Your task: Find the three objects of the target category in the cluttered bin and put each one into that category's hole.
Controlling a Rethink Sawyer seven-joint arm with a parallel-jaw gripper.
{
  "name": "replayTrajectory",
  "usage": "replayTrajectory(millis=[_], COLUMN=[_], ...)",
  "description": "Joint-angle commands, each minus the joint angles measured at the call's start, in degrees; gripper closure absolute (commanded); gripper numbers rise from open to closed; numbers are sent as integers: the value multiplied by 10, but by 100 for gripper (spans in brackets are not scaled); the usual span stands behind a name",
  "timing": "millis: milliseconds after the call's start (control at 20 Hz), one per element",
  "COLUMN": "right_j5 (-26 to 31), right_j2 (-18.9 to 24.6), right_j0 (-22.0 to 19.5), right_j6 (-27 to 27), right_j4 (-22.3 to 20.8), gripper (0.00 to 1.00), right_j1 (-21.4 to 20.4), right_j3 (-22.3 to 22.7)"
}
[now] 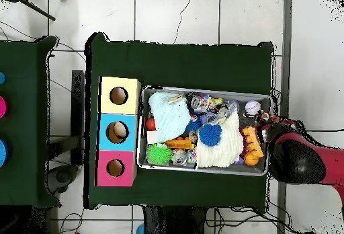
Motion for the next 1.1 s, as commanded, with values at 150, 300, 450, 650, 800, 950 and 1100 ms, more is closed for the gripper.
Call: replayTrajectory(millis=[150, 300, 450, 650, 800, 950, 1100], right_j5=[79, 44, 20, -11, -26, -39, -48], right_j2=[22, -11, -44, -91, -126, -167, -192], right_j0=[30, 64, 104, 160, 206, 264, 305], right_j6=[23, 99, 148, 197, 229, 260, 280], right_j4=[101, 127, 145, 163, 177, 186, 199], gripper=[100, 100, 100, 100, 100, 100, 100], right_j1=[-88, -104, -121, -132, -138, -145, -150], right_j3=[130, 164, 188, 210, 219, 228, 240])
